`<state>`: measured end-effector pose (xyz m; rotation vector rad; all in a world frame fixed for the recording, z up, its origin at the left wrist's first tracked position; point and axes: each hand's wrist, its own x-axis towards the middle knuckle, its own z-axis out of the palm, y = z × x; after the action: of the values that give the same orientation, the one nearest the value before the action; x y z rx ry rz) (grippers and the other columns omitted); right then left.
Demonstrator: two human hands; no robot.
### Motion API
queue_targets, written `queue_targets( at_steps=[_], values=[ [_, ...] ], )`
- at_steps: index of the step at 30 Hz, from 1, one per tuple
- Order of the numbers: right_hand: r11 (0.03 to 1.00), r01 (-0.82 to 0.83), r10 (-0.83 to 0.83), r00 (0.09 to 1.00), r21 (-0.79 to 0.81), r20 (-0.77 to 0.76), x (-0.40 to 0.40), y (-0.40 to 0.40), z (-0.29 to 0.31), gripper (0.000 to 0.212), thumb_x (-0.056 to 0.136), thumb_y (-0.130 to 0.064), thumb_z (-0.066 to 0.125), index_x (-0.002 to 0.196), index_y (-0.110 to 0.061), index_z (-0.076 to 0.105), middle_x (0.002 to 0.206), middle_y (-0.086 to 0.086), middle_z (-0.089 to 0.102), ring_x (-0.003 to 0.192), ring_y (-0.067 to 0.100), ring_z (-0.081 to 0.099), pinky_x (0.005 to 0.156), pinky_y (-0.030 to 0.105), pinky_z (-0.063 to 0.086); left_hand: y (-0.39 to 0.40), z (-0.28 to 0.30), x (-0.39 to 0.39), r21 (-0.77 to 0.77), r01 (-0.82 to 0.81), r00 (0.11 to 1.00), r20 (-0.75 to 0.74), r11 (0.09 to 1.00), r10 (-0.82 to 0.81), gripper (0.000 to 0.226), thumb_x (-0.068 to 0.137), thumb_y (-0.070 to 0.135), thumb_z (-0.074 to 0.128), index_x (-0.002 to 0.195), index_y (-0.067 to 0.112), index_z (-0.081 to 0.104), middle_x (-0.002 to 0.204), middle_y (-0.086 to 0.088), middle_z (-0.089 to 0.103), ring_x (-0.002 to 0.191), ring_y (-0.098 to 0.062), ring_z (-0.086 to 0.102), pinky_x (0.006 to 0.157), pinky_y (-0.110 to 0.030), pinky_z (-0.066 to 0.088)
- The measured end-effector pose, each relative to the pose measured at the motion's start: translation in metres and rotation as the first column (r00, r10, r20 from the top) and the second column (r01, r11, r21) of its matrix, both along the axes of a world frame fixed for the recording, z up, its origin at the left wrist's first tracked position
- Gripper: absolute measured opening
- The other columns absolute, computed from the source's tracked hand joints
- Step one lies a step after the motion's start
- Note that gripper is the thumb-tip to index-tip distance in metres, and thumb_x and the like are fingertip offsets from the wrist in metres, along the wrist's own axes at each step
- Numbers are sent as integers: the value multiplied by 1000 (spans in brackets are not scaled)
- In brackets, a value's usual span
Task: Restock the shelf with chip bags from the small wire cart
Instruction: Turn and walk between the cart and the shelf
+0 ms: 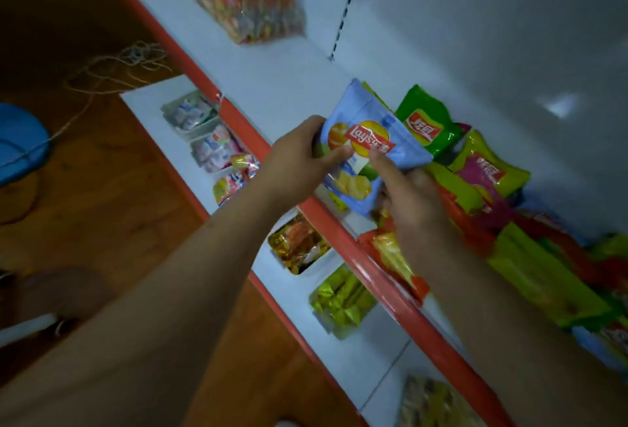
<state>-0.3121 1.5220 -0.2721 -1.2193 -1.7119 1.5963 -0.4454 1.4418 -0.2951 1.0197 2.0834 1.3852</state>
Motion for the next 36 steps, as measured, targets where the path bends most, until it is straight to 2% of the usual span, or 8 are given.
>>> queue_targets(
  at_steps=[5, 8, 11, 16, 22, 26, 29, 36],
  values=[
    [964, -47, 70, 994, -263, 81, 24, 24, 22, 17, 94, -33, 58, 83, -21, 60, 126, 27, 61, 122, 32, 59, 101, 41, 49, 67, -25, 1, -120, -47, 992, -122, 992, 32, 28, 95, 38, 58, 90, 14, 44, 78, -2, 50, 78, -25, 46, 59, -30, 21],
    [984, -75, 44, 982, 160, 186, 39, 18, 13, 21, 89, -32, 62, 101, -17, 70, 112, 13, 71, 109, 24, 66, 93, 37, 54, 82, -30, 15, -118, -97, 992, -89, 988, 87, 34, 92, 43, 56, 94, 10, 49, 90, -7, 58, 88, -29, 55, 69, -36, 40],
    [741, -266, 39, 934, 617, 355, 49, 17, -19, 38, 92, -25, 60, 128, -14, 59, 127, 1, 63, 117, 10, 56, 99, 22, 43, 75, -29, 23, -114, -57, 994, -98, 992, 45, 38, 91, 49, 52, 98, 12, 51, 92, -4, 60, 90, -29, 57, 80, -47, 49],
    [435, -475, -187, 783, 765, 593, 68, 28, -56, 64, 86, -37, 56, 143, -13, 43, 152, 5, 41, 142, 22, 34, 122, 47, 12, 59, -22, 18, -223, 72, 978, -176, 972, -113, 27, 98, 32, 53, 105, 6, 50, 99, -10, 60, 93, -30, 55, 78, -40, 45],
    [449, -236, -272, 883, 862, 384, 57, 28, -51, 56, 94, -35, 46, 142, -8, 43, 152, 9, 40, 142, 25, 35, 119, 52, 18, 48, -9, 8, -385, 87, 971, -174, 919, -165, 30, 98, 19, 49, 73, 21, 32, 73, 4, 41, 79, -23, 41, 67, -30, 28],
    [440, -204, -249, 908, 874, 338, 55, 18, -37, 52, 96, -34, 41, 141, -8, 45, 151, 8, 40, 142, 23, 34, 119, 51, 19, 45, -3, 22, -376, 119, 967, -166, 919, -193, 24, 95, 28, 55, 112, 13, 48, 106, -7, 56, 102, -30, 54, 80, -34, 41],
    [441, -208, -191, 929, 873, 318, 50, 2, -21, 51, 97, -34, 43, 142, -10, 44, 152, 7, 39, 143, 22, 33, 119, 51, 19, 20, 5, 25, -280, 37, 990, -123, 959, -74, 63, 94, 38, 58, 147, 18, 31, 149, -11, 40, 134, -27, 42, 109, -36, 37],
    [438, -395, 171, 919, 808, 356, 9, -111, -12, 55, 94, -36, 41, 143, -10, 42, 151, 8, 40, 142, 25, 33, 119, 50, 19, -152, 0, 30, -207, -503, 862, -58, 839, 503, 59, 95, 43, 55, 147, 22, 35, 150, -4, 41, 134, -22, 44, 109, -40, 41]
  ],
)
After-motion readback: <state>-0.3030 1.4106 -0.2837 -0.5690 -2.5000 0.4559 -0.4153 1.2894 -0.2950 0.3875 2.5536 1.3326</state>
